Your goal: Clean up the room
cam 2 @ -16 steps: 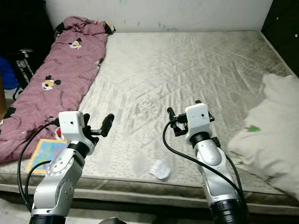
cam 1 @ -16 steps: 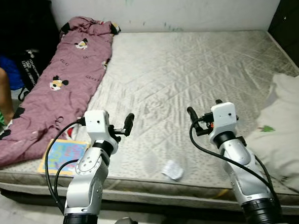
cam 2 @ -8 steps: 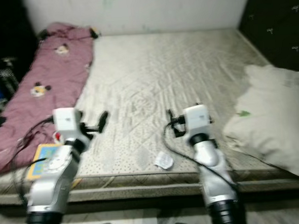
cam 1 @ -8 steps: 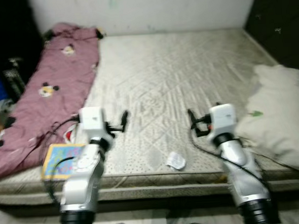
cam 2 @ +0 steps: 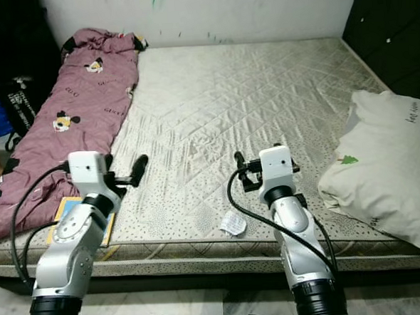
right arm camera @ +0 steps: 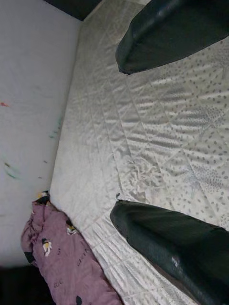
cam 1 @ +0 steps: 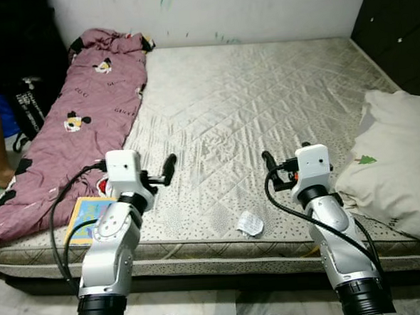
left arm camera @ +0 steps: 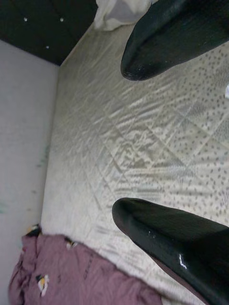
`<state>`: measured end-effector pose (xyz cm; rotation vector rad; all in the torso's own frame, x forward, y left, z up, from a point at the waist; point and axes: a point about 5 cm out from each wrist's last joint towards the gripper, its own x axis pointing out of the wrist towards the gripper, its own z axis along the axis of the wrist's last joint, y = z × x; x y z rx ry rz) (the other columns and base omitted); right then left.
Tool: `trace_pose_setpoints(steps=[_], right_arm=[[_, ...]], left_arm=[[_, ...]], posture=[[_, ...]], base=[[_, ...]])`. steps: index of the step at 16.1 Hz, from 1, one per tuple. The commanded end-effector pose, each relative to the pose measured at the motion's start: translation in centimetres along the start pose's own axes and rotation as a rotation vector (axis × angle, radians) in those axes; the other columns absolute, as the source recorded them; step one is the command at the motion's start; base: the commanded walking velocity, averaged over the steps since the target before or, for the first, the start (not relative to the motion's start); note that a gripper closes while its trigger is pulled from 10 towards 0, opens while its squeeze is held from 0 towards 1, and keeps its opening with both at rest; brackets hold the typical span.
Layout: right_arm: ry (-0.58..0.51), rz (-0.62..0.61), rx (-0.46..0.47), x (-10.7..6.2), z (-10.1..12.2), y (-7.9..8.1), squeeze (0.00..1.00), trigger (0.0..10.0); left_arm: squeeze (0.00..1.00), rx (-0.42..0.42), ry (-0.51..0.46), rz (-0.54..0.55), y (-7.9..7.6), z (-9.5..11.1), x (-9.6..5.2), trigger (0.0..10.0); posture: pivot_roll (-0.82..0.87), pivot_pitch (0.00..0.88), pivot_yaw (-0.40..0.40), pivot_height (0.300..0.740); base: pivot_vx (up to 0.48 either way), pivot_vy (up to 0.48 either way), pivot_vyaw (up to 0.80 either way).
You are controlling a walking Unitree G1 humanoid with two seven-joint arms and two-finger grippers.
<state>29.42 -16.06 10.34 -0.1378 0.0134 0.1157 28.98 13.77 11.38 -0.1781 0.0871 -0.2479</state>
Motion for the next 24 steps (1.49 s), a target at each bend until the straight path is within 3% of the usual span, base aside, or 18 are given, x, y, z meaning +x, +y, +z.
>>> trace_pose_setpoints(steps=[1,3,13,20,24], right_arm=[[-0.01,-0.002,0.013,0.3,0.5,-0.1,0.0,10.0],[-0.01,-0.002,0.012,0.3,0.5,-0.1,0.0,10.0],[-0.008,-0.009,0.014,0.2,0.4,-0.3,0.0,10.0],[-0.021,-0.037,0.06,-0.5,0.7,-0.6,0.0,10.0],[-0.015,-0.07,0.09,-2.2,0.9,-0.9,0.0,10.0]], left_arm=[[0.0,0.038,0.004,-0.002,-0.1,0.0,0.1,10.0],[0.0,0.039,-0.007,-0.041,-0.3,-0.1,0.0,10.0],[0.0,0.004,-0.001,-0.007,0.0,-0.4,-0.2,10.0],[0.0,0.07,-0.024,0.171,2.6,-0.3,-1.5,10.0],[0.0,0.107,-0.009,0.279,4.5,-0.6,-3.5,10.0]], posture=[[-0.02,0.0,0.02,0.74],[-0.02,0.0,0.02,0.74],[-0.02,0.0,0.021,0.74],[-0.01,0.0,0.024,0.74],[-0.02,0.015,0.027,0.74]], base=[[0.0,0.0,-0.8],[0.0,0.0,-0.8],[0.0,0.0,-0.8],[0.0,0.0,0.0],[0.0,0.0,0.0]])
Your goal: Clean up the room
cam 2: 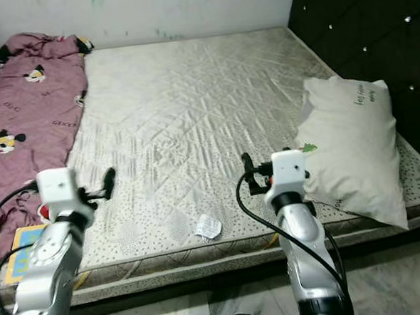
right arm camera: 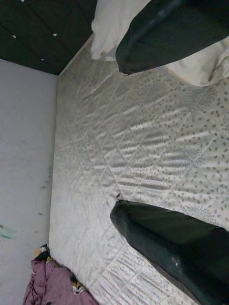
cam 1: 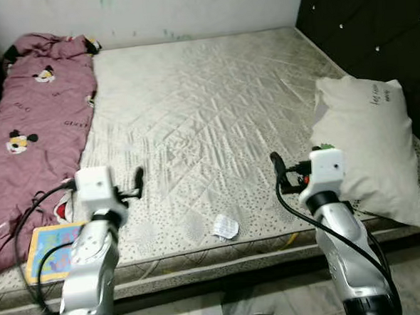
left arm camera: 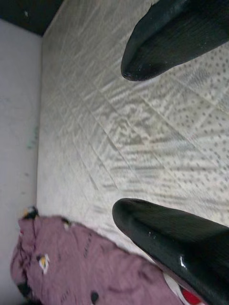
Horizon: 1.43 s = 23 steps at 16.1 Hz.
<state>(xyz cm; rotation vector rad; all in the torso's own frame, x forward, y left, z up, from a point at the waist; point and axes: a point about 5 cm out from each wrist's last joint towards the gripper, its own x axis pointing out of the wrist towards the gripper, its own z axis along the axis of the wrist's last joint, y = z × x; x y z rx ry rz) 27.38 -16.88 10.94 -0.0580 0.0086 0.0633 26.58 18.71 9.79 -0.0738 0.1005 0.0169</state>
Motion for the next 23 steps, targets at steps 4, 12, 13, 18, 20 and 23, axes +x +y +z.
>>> trace_pose_setpoints(steps=[4,12,13,18,20,23], right_arm=[[0.03,-0.035,0.03,-0.2,-0.1,-0.3,0.0,10.0],[0.019,-0.018,0.019,-0.1,0.4,-0.1,0.0,10.0],[0.018,-0.011,0.015,-0.1,0.4,0.0,0.0,10.0],[0.02,-0.003,0.015,-0.2,0.3,0.1,0.0,10.0],[0.022,0.002,0.015,-0.2,0.3,0.1,0.0,10.0],[0.025,0.009,0.011,-0.2,0.2,0.1,0.0,10.0]], left_arm=[[0.0,0.003,-0.008,-0.003,-0.3,0.5,0.2,10.0],[0.0,-0.004,-0.011,0.0,-0.5,0.6,0.5,10.0],[0.0,-0.004,-0.011,-0.001,-0.5,0.6,0.5,10.0],[0.0,-0.007,-0.013,-0.005,-0.7,0.6,0.6,10.0],[0.0,-0.01,-0.011,-0.005,-0.8,0.5,0.6,10.0],[0.0,-0.014,-0.009,0.0,-0.8,0.5,0.5,10.0]], posture=[[-0.02,0.021,0.028,0.74],[-0.02,0.024,0.023,0.74],[-0.02,0.022,0.023,0.74],[-0.02,0.015,0.024,0.74],[-0.02,0.014,0.022,0.74],[-0.02,0.012,0.021,0.74]], base=[[0.0,0.0,-0.4],[0.0,0.0,-0.4],[0.0,0.0,0.0],[0.0,0.0,0.0],[0.0,0.0,0.0],[0.0,0.0,0.0]])
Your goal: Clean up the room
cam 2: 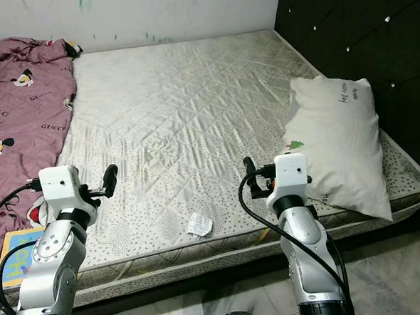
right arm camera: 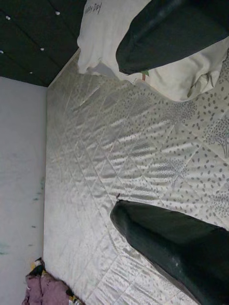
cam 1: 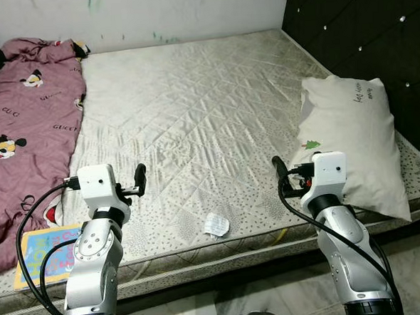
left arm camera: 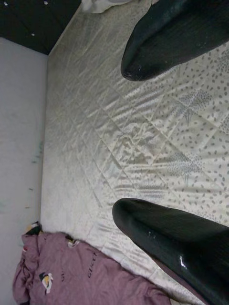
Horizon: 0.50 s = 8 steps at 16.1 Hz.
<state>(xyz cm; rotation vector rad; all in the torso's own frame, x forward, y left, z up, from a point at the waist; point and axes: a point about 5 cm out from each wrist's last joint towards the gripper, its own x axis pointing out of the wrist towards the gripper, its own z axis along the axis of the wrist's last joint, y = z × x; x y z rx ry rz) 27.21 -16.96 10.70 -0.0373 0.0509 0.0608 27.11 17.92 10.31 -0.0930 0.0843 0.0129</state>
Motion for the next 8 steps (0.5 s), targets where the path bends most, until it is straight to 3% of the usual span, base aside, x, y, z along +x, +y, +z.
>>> trace_pose_setpoints(steps=[1,8], right_arm=[[-0.016,0.011,-0.012,0.0,0.45,0.14,0.0,10.0],[-0.016,0.03,-0.02,0.12,0.51,0.18,0.0,10.0]], left_arm=[[0.0,0.004,0.007,0.006,0.04,-0.05,0.09,10.0],[0.0,-0.003,0.005,0.012,-0.05,0.0,0.2,10.0]], posture=[[-0.02,0.011,0.019,0.735],[-0.03,0.02,0.013,0.65]], base=[[0.0,0.0,0.0],[0.0,0.0,0.0]])
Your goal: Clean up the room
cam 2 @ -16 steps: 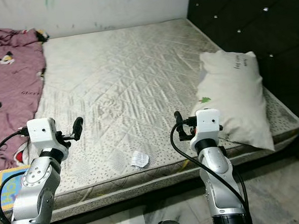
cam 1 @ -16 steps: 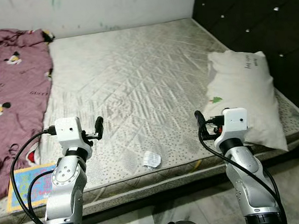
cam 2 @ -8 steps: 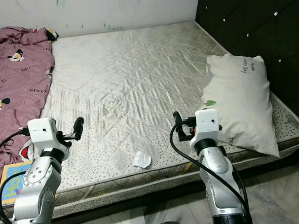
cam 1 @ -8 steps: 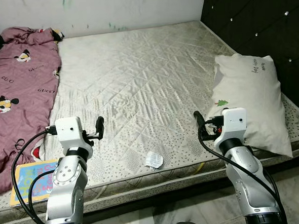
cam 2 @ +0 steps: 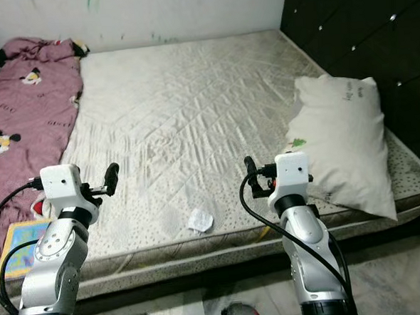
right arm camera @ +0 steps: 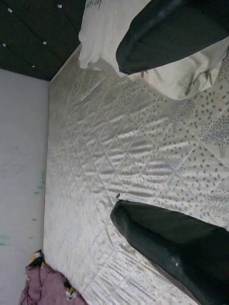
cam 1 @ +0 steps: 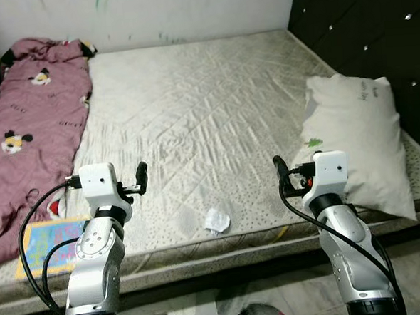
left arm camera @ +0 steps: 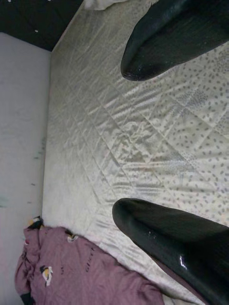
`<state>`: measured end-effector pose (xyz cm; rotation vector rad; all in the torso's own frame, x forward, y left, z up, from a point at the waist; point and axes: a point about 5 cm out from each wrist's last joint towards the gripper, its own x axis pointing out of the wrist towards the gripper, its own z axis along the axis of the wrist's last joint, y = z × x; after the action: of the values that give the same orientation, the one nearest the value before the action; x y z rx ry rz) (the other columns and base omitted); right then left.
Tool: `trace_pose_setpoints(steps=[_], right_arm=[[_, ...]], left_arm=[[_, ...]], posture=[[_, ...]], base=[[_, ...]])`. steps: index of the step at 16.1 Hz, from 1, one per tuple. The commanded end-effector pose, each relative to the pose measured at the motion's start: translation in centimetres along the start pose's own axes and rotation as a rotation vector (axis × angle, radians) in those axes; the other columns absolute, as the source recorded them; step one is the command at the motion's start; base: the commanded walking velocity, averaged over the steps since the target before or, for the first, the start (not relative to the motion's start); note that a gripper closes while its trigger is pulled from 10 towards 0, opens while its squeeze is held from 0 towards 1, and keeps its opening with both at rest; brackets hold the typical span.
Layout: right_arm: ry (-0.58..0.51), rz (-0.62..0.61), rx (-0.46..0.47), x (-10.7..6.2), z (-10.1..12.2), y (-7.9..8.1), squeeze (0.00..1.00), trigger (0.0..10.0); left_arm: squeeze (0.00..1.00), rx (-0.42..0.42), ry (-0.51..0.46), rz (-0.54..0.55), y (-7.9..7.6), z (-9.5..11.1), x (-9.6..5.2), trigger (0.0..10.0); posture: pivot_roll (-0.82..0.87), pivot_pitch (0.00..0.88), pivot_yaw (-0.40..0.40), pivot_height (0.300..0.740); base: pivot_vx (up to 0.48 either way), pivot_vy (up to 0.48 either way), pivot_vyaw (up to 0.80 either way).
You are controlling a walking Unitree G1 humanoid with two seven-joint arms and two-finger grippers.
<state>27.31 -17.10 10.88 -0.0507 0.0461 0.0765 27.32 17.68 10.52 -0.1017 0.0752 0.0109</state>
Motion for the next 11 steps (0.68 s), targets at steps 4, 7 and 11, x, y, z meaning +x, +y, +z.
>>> trace_pose_setpoints(steps=[4,7,11], right_arm=[[-0.009,0.019,-0.007,0.1,0.32,0.28,0.0,10.0],[-0.004,0.035,-0.018,0.28,0.27,0.38,0.0,10.0],[0.006,0.058,-0.023,0.52,0.15,0.49,0.0,10.0]], left_arm=[[0.0,0.005,0.011,0.016,0.14,-0.18,0.04,10.0],[0.0,0.034,-0.015,0.042,0.3,0.16,0.06,10.0],[0.0,0.018,-0.013,0.06,0.7,0.13,-0.09,10.0]], posture=[[-0.03,0.027,0.012,0.61],[-0.03,0.029,0.004,0.585],[-0.02,0.031,0.0,0.585]], base=[[0.0,0.0,0.0],[0.0,0.0,0.0],[0.0,0.0,0.0]])
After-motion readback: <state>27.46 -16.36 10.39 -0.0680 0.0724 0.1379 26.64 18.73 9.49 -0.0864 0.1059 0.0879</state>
